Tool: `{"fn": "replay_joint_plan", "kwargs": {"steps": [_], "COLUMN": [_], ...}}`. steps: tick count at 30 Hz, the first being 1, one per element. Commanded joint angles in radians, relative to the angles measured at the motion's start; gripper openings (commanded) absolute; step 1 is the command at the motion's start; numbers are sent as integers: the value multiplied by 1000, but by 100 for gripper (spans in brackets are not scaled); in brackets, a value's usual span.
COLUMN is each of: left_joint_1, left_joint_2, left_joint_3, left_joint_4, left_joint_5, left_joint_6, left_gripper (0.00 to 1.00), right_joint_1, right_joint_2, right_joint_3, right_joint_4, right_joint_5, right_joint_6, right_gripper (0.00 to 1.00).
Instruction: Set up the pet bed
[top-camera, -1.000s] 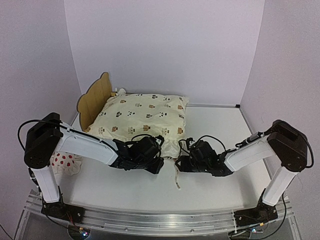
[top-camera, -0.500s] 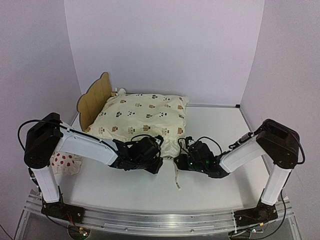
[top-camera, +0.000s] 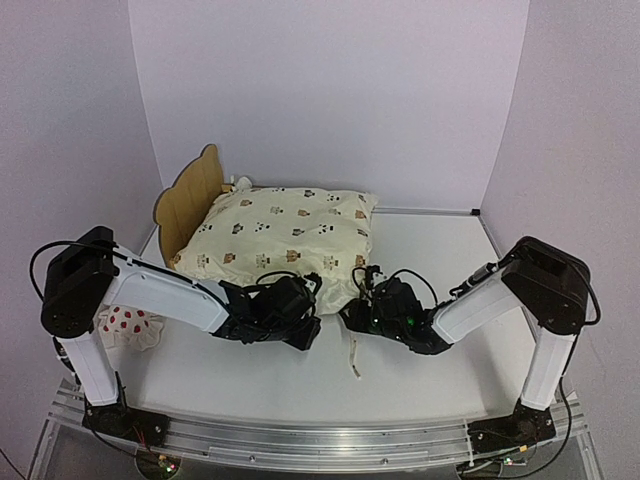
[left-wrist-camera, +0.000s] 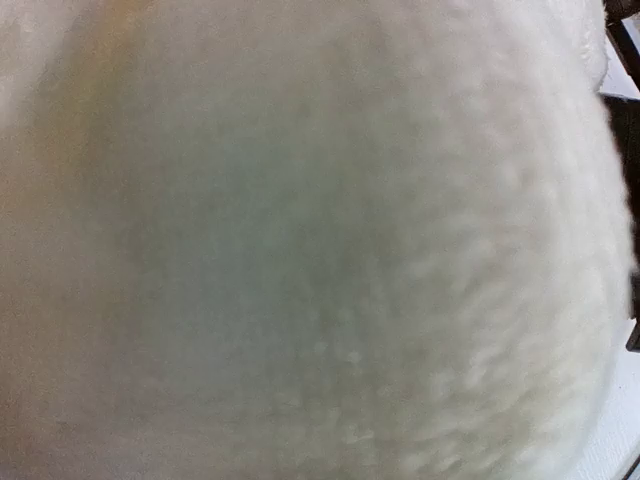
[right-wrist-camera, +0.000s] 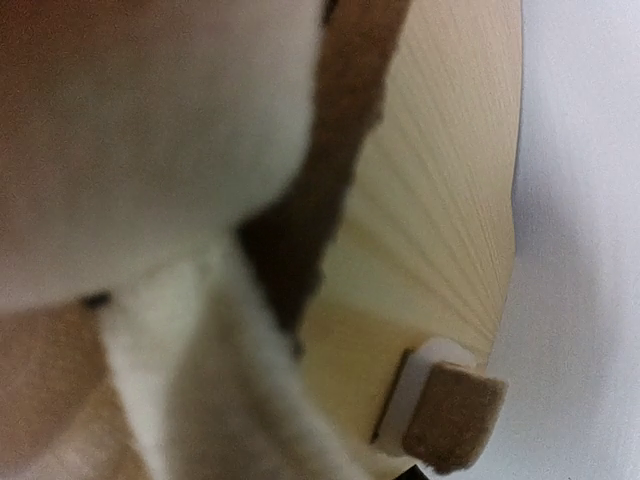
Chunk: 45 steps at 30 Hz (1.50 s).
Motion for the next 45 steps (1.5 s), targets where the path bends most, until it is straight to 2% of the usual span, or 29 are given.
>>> {"fn": "replay_joint_plan", "kwargs": {"steps": [1, 7, 11, 15, 21, 29, 32, 36, 45], "left_joint_1": [-2, -2, -2, -2, -2, -2, -2, -2, -2], "left_joint_2": [-57, -69, -72, -73, -76, -78, -77, -82, -67], "left_joint_3": [-12, -18, -15, -13, -14, -7, 3, 16, 46], "left_joint_4": [22, 18, 18, 13, 6, -1, -13, -28, -53], "left_joint_5": [-23, -34, -32, -27, -26, -27, -25, -11, 0], "left_joint_6": [19, 25, 27, 26, 26, 29, 30, 32, 41], "left_gripper": [51, 51, 51, 50, 50, 50, 50, 49, 49], "right_joint_1": [-4, -4, -4, -4, -4, -4, -4, -4, -4], "right_joint_2": [19, 32, 65, 97, 138, 125, 102, 48, -149], "right_joint_3": [27, 19, 27, 52, 54, 29, 6, -33, -45], "right_joint_4": [70, 98, 116, 126, 175, 186, 185, 147, -145], "right_joint_5": [-40, -142, -115, -67, 22, 106, 102, 72, -44], "right_joint_6": [28, 79, 99, 103, 127, 152, 150, 155, 82], "right_gripper": [32, 36, 40, 39, 31, 7, 0, 0, 0]}}
